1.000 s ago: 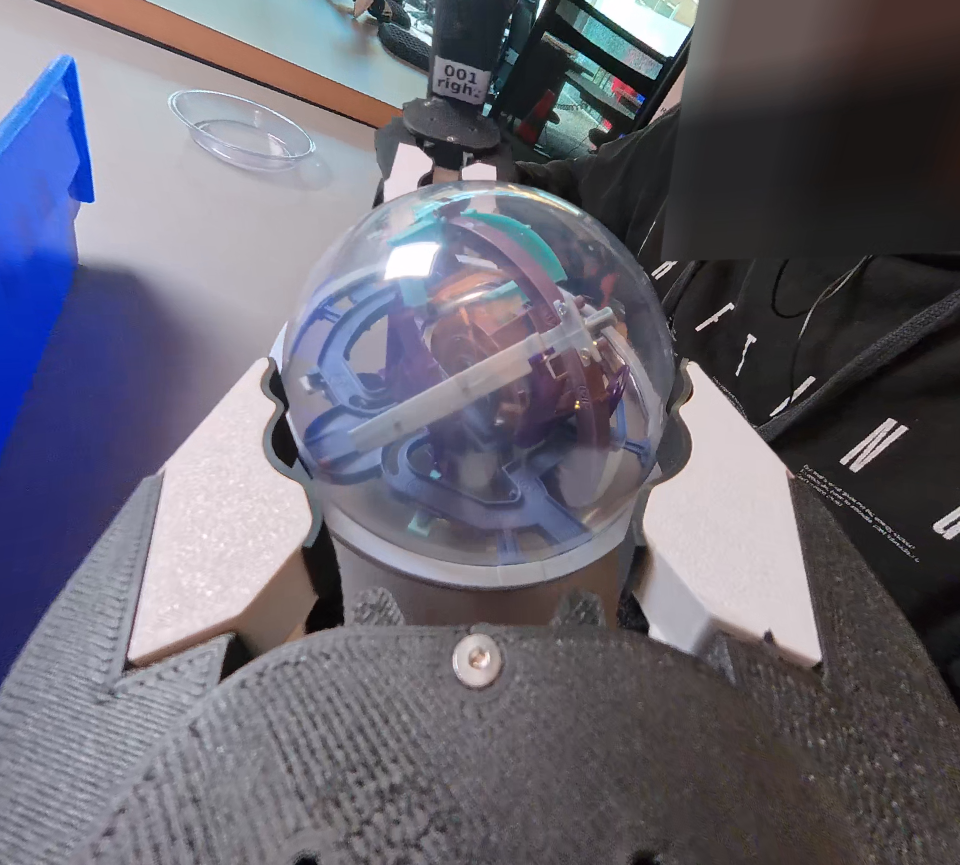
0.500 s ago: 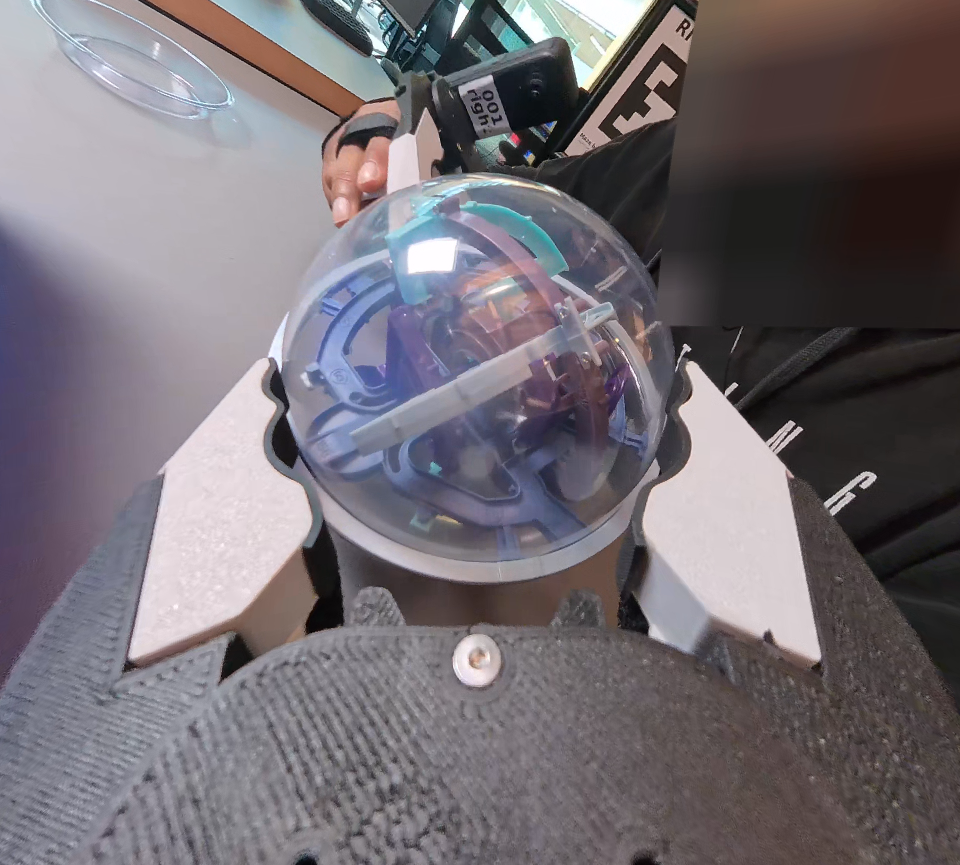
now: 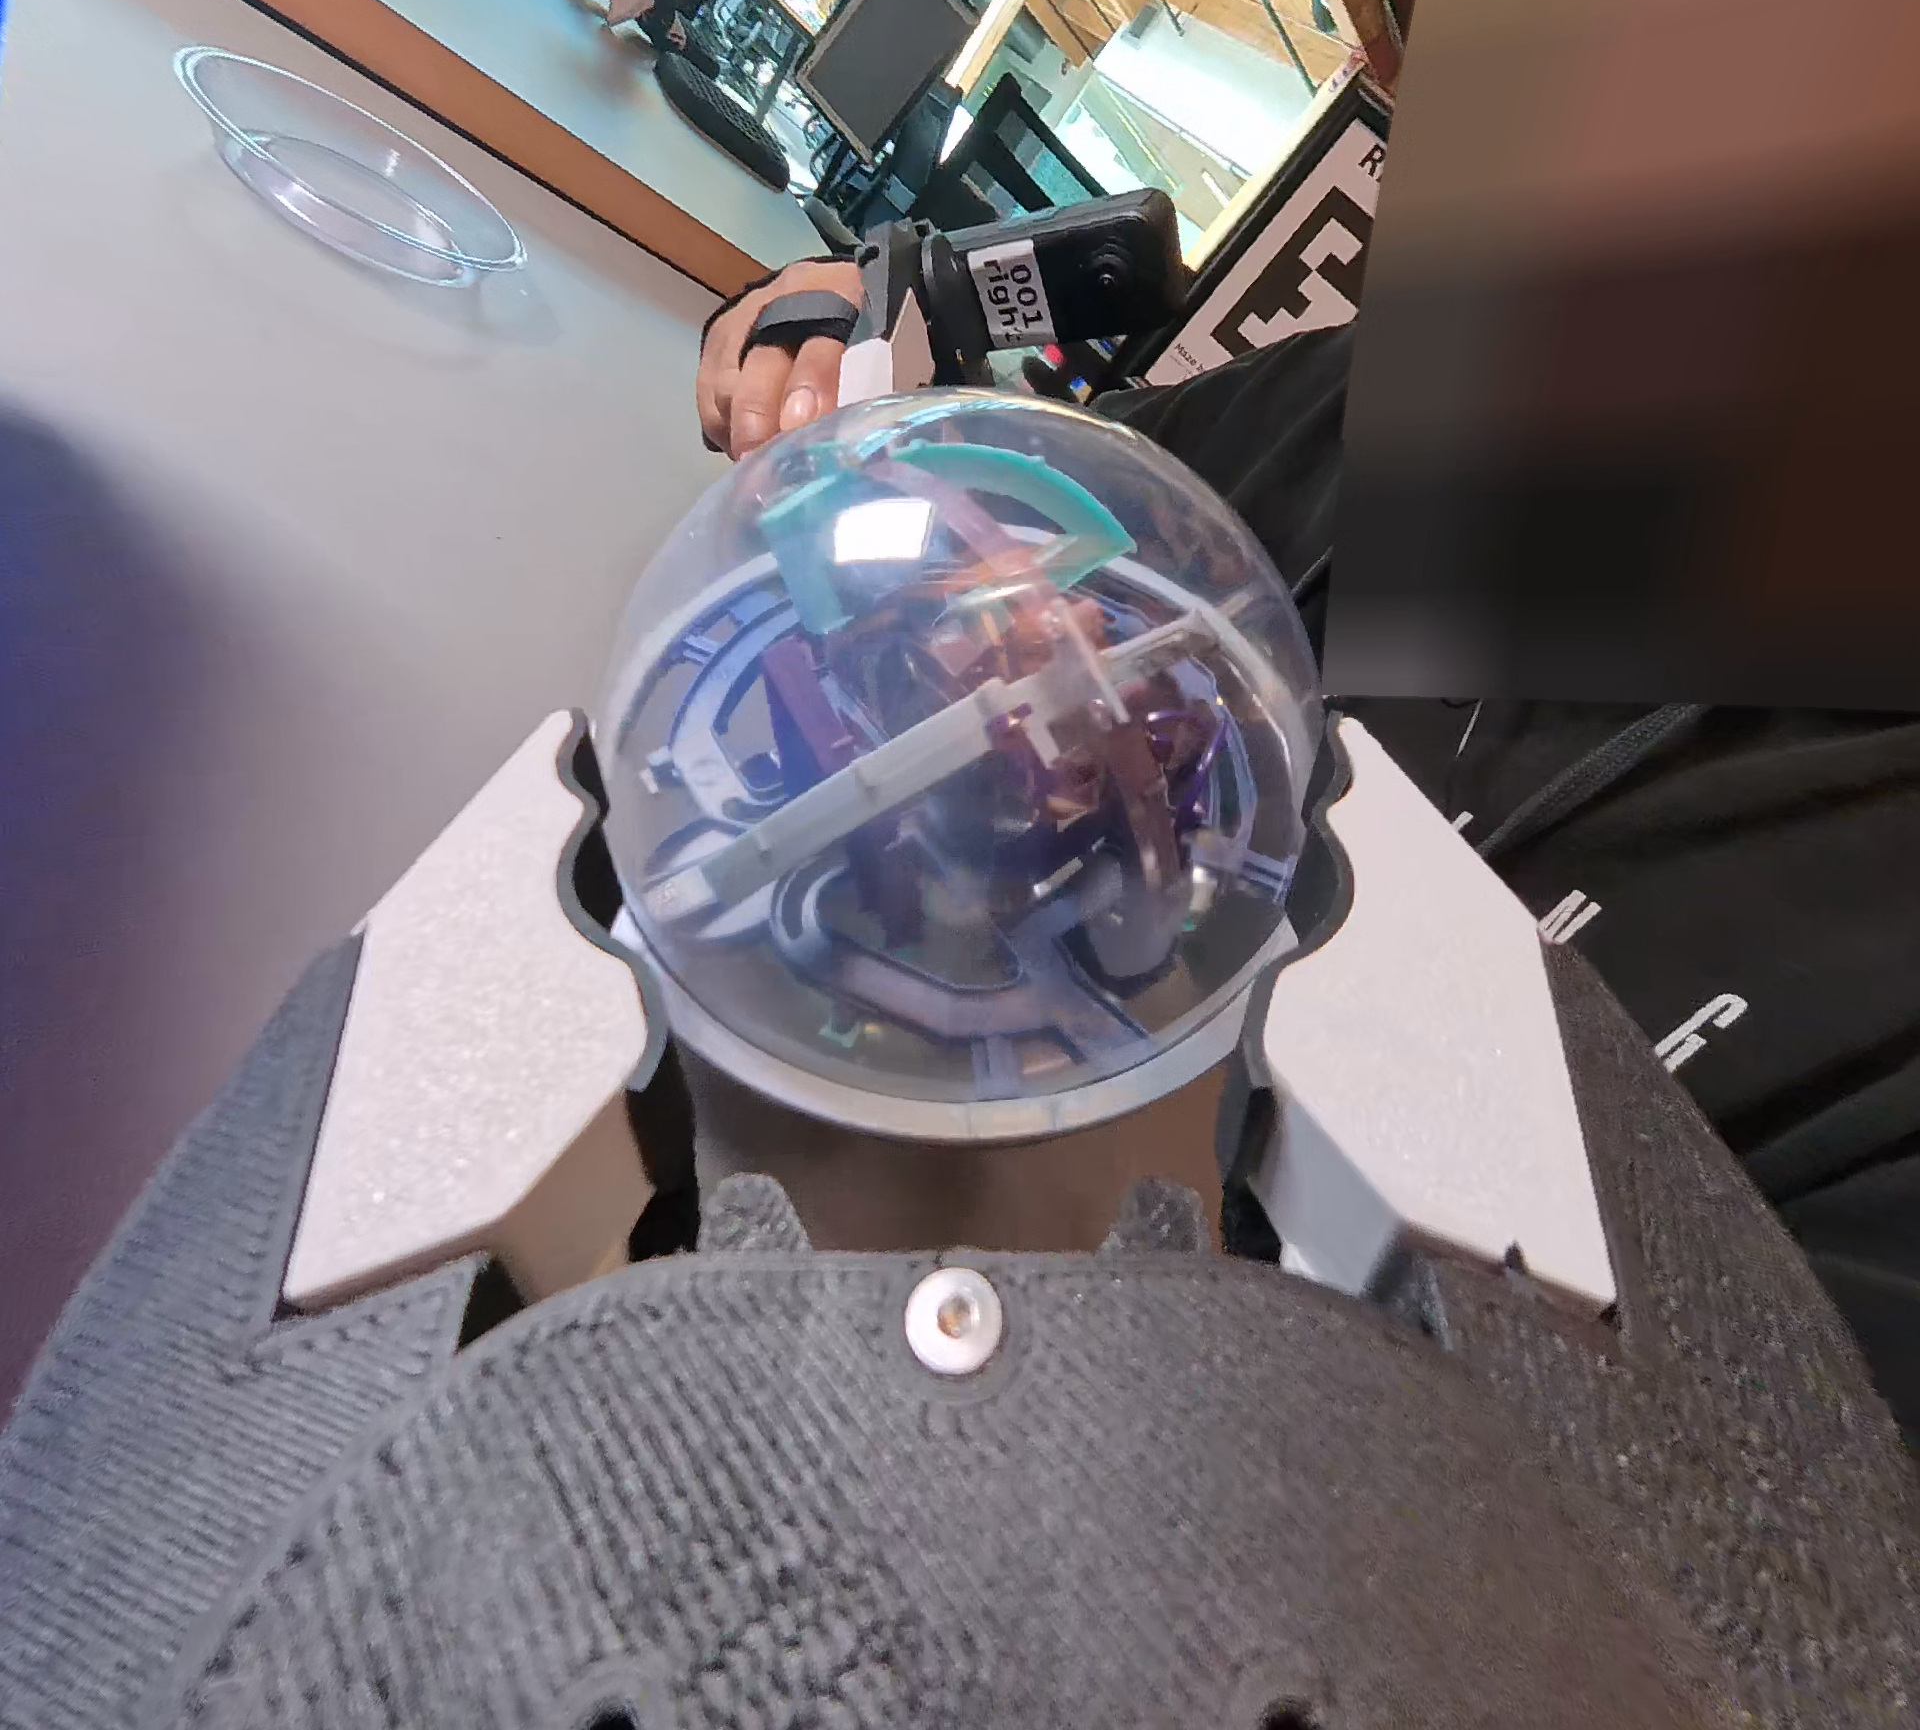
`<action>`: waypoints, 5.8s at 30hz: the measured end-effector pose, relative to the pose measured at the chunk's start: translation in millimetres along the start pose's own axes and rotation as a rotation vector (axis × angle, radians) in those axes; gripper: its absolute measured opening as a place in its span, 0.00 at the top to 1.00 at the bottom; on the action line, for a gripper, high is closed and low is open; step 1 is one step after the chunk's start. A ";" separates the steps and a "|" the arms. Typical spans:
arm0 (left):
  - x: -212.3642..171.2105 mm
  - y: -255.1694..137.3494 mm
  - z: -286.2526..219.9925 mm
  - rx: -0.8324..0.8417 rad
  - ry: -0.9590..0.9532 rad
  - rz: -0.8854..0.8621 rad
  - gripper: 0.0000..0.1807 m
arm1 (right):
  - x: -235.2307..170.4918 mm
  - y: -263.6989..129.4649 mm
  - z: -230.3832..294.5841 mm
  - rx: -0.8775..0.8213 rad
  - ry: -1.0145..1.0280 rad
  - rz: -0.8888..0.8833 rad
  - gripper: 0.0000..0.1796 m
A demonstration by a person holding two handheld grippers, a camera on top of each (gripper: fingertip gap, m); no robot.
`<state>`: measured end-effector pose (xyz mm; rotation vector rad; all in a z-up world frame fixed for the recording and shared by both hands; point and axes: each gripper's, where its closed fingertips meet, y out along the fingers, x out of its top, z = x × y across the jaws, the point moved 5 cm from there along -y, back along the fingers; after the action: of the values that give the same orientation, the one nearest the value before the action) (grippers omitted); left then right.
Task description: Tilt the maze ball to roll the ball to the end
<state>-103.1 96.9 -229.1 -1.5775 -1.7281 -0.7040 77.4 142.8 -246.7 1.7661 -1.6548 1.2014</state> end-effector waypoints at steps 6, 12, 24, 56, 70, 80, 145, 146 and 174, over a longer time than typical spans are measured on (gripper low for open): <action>-0.8 -2.3 -10.0 0.064 0.047 -0.001 0.25 | -0.9 0.4 2.6 -0.006 -0.014 0.008 0.97; 8.6 -7.8 -26.4 0.138 0.105 -0.036 0.26 | 2.1 0.3 4.6 -0.011 -0.025 0.009 0.97; 10.7 20.5 -70.6 0.508 0.396 0.008 0.28 | 6.9 0.0 7.6 -0.004 0.010 0.003 0.97; 10.0 11.7 -55.6 0.375 0.226 -0.084 0.39 | 28.9 -2.6 18.4 0.136 0.254 -0.120 0.97; 21.0 -9.0 -70.2 0.441 0.377 -0.100 0.72 | 30.3 -1.3 8.3 0.128 0.396 -0.150 0.97; 18.1 -8.1 -83.7 0.454 0.514 0.017 0.93 | 33.3 -3.4 5.4 0.130 0.444 -0.172 0.97; 42.9 26.0 -59.2 -0.267 0.518 0.253 0.96 | 23.1 -5.4 0.6 0.301 0.421 -0.145 0.46; 43.5 26.6 -58.2 -0.262 0.519 0.247 0.96 | 23.6 -4.0 1.4 0.289 0.410 -0.139 0.47; -17.6 13.8 -46.9 0.478 0.208 0.153 0.20 | 33.4 3.2 6.4 0.204 0.420 -0.133 0.58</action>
<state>-83.1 51.3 -214.6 -1.2392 -1.4677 -0.3310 73.1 117.9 -223.6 1.5674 -1.1921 1.5918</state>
